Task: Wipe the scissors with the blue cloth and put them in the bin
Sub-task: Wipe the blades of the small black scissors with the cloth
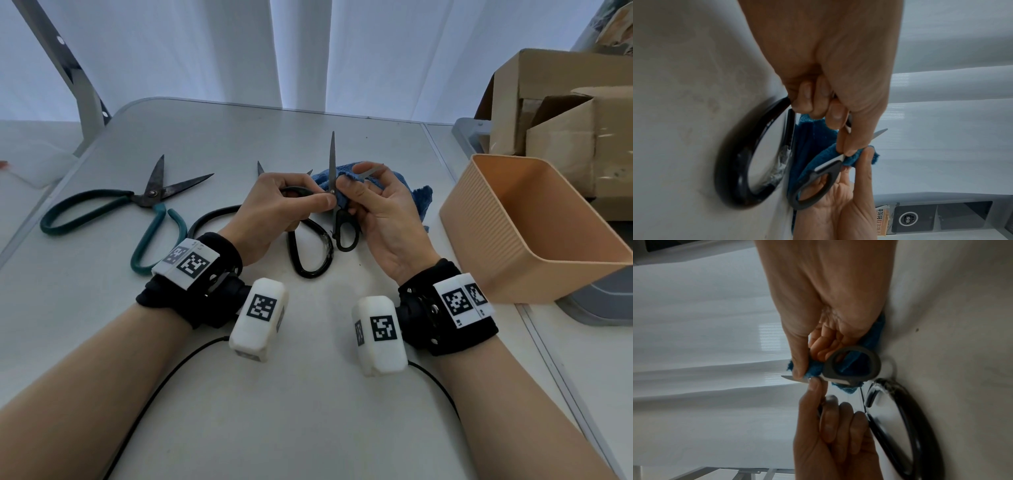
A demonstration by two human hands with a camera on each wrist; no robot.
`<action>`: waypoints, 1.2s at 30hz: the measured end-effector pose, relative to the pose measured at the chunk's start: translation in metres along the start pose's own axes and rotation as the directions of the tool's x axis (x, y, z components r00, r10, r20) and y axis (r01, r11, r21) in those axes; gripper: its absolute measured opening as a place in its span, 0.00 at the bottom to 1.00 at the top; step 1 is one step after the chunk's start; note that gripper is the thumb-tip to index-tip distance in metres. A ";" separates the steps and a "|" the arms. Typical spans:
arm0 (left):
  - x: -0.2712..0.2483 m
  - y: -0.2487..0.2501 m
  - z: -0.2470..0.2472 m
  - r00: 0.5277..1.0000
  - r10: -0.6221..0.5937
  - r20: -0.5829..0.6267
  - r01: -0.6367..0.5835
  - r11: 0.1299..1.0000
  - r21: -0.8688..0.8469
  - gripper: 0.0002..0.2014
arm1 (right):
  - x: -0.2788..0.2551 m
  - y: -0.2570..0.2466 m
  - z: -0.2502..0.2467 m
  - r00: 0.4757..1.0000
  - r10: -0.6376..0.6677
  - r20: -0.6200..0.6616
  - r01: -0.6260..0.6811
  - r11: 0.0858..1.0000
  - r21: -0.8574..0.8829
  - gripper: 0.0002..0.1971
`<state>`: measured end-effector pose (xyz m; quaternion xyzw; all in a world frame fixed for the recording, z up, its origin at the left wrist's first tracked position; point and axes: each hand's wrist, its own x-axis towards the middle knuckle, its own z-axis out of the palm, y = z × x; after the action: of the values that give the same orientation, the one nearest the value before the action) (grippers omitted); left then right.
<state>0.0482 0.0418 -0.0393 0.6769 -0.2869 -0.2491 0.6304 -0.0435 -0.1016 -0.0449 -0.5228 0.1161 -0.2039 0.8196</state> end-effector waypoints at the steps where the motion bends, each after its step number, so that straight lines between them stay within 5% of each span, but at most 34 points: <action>1: 0.000 0.000 0.000 1.000 0.000 -0.001 0.000 1.000 0.003 0.07 | 0.000 0.000 0.000 1.000 -0.001 0.000 0.001 1.000 0.005 0.13; 12: 0.001 -0.001 0.001 1.000 0.002 -0.026 -0.001 1.000 0.022 0.07 | 0.000 -0.007 -0.003 0.995 0.038 0.093 -0.040 0.999 0.016 0.23; 36: 0.000 0.000 0.000 0.999 0.009 -0.035 -0.008 0.999 0.041 0.07 | 0.002 -0.001 -0.004 0.998 0.032 0.062 -0.033 0.999 0.012 0.17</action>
<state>0.0485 0.0418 -0.0395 0.6927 -0.2834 -0.2284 0.6226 -0.0437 -0.1061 -0.0457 -0.5215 0.0980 -0.1749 0.8294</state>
